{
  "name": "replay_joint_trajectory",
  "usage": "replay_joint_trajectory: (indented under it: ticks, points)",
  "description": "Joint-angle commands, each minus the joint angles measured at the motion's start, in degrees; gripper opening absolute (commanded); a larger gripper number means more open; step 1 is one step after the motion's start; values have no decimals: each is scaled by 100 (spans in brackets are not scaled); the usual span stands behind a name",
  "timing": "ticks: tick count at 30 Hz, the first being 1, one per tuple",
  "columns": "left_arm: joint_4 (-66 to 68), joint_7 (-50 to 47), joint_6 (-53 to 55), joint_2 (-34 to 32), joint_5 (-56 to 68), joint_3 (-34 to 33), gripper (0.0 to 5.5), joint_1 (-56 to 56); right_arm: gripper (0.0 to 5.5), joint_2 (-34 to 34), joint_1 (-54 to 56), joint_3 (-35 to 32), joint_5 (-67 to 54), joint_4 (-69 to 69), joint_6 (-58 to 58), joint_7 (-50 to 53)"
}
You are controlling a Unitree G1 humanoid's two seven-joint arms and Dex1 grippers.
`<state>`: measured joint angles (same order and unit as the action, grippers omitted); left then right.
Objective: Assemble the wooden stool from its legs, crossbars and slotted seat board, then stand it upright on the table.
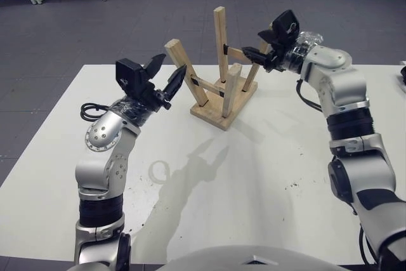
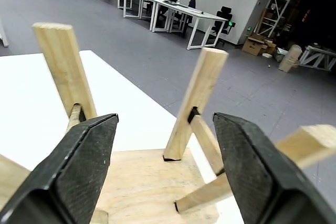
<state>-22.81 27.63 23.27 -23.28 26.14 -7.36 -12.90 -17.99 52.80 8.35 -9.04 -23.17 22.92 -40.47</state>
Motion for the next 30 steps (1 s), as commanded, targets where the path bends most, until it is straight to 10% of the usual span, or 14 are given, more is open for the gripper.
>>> replay_joint_trajectory:
  ticks: [1,19,30]
  points:
    - [-174,381,346,-344,38,297,286,185,330,123,-363,443,-48,379,1,-649]
    - [515,2972,136,-2438,242,-171,286,799,330,302,-1078,665,-730,3209,1722,-620]
    - [-687,2788,620,-2389,845,-237,286,1560,330,-174,-1289,884,-717,3711,1933,-728]
